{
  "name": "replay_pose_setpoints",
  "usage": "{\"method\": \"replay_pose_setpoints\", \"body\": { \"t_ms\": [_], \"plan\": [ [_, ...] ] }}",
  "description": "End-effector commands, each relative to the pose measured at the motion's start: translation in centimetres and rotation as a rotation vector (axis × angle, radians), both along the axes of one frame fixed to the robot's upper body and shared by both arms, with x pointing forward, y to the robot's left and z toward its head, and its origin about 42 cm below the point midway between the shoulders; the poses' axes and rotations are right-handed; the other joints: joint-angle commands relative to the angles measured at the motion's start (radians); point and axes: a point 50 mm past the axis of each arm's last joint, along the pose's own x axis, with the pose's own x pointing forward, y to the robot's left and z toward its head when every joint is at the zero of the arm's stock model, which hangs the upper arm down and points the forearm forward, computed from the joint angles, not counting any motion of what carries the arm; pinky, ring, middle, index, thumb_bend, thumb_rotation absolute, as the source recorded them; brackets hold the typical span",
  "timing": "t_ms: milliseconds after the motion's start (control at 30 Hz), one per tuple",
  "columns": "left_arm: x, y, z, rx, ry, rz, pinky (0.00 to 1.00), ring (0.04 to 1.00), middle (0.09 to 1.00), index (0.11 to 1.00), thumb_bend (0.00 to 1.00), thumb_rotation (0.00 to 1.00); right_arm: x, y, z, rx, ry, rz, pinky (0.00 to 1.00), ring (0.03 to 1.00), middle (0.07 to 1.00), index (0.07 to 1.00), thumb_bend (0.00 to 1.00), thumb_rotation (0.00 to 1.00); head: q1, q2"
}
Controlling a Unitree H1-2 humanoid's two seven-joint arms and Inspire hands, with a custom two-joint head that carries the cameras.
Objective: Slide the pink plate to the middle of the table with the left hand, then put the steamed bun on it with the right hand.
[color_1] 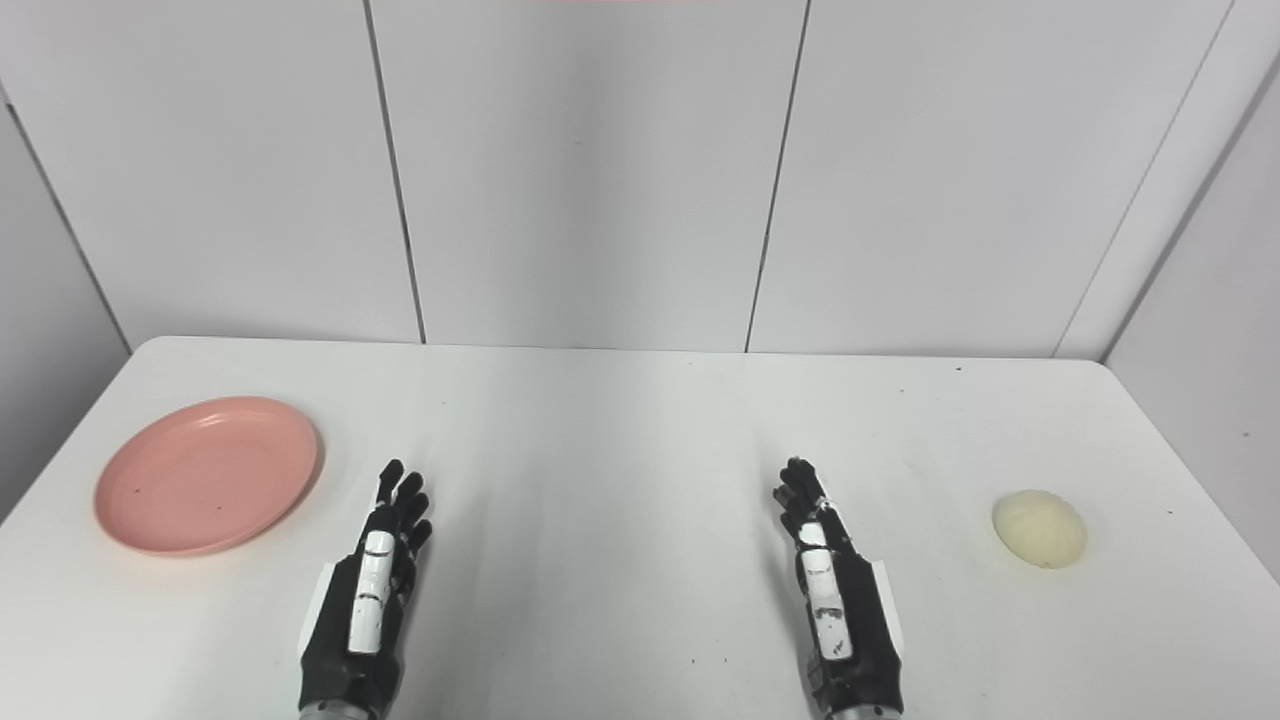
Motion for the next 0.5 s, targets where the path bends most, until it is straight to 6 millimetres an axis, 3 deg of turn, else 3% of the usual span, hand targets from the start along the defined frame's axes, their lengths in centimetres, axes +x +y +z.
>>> {"method": "replay_pose_setpoints", "body": {
  "t_ms": [0,467],
  "plan": [
    [0.54,-0.62,1.29,-0.03,-0.044,-0.011,1.0,1.0,1.0,1.0,0.62,0.97,-0.71,0.01,-1.38,0.002,0.035,0.004,0.98,0.943,0.938,0.911,0.77,0.92,0.0,0.001],
    [0.66,-0.74,1.09,-0.007,-0.029,-0.02,1.0,1.0,1.0,1.0,0.64,0.98,-0.59,-0.22,-1.64,-0.005,0.052,0.009,0.99,0.94,0.94,0.917,0.76,0.93,-0.001,-0.002]
  ]
}}
